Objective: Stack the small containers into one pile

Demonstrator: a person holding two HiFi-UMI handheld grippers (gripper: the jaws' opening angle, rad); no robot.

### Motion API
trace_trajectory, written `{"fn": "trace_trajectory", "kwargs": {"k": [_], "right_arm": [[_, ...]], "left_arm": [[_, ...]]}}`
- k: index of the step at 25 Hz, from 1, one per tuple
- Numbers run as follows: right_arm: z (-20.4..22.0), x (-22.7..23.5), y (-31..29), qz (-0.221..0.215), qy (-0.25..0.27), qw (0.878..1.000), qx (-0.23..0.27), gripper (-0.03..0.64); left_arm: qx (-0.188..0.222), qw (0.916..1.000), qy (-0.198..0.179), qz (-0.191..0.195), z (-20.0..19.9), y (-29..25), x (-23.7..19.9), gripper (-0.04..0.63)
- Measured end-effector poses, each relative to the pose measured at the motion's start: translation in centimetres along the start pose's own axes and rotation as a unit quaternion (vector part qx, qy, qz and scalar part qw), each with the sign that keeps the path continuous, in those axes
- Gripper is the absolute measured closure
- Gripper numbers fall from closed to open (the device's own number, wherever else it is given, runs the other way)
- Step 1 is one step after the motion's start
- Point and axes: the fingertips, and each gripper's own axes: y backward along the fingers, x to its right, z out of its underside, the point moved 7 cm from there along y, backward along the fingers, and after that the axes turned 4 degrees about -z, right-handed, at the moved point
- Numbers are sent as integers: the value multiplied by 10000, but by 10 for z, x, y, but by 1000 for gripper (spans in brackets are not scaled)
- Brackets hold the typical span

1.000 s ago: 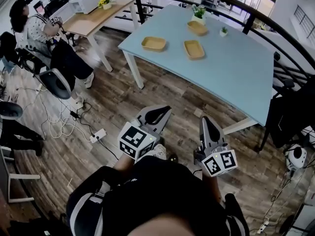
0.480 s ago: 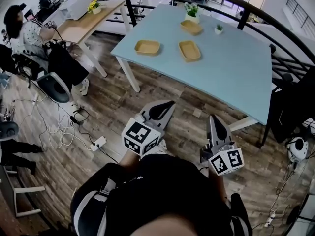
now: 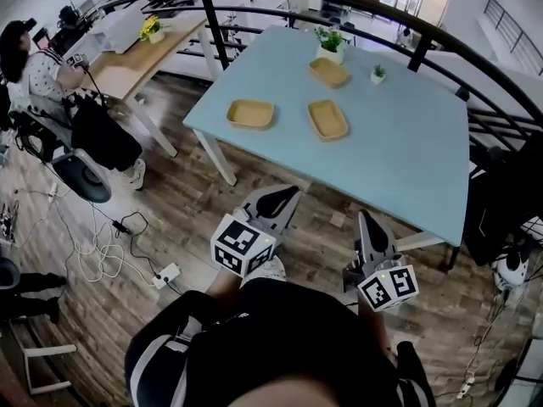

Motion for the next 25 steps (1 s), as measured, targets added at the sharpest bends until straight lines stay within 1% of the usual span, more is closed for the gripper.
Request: {"fn": "trace_trajectory", "kwargs": {"k": [7, 11, 14, 20, 25], "right_arm": [[1, 25, -64, 70, -37, 9998, -157, 615], [-2, 28, -95, 150, -4, 9997, -178, 615], [-1, 30, -117, 212, -15, 9996, -192, 615], [-1, 41, -157, 468, -22, 9987, -185, 615], [0, 43, -182, 686, -18, 9976, -130, 615]], "left_arm": [[-92, 9999, 146, 4, -1, -40, -61, 574], [-108, 9997, 232, 30, -7, -52, -95, 574], [-101, 9997, 212, 67, -13, -63, -120, 574], [-191, 9995, 91, 245, -20, -91, -165, 572], [-204, 9987, 135, 439, -24, -106, -194, 572]]}}
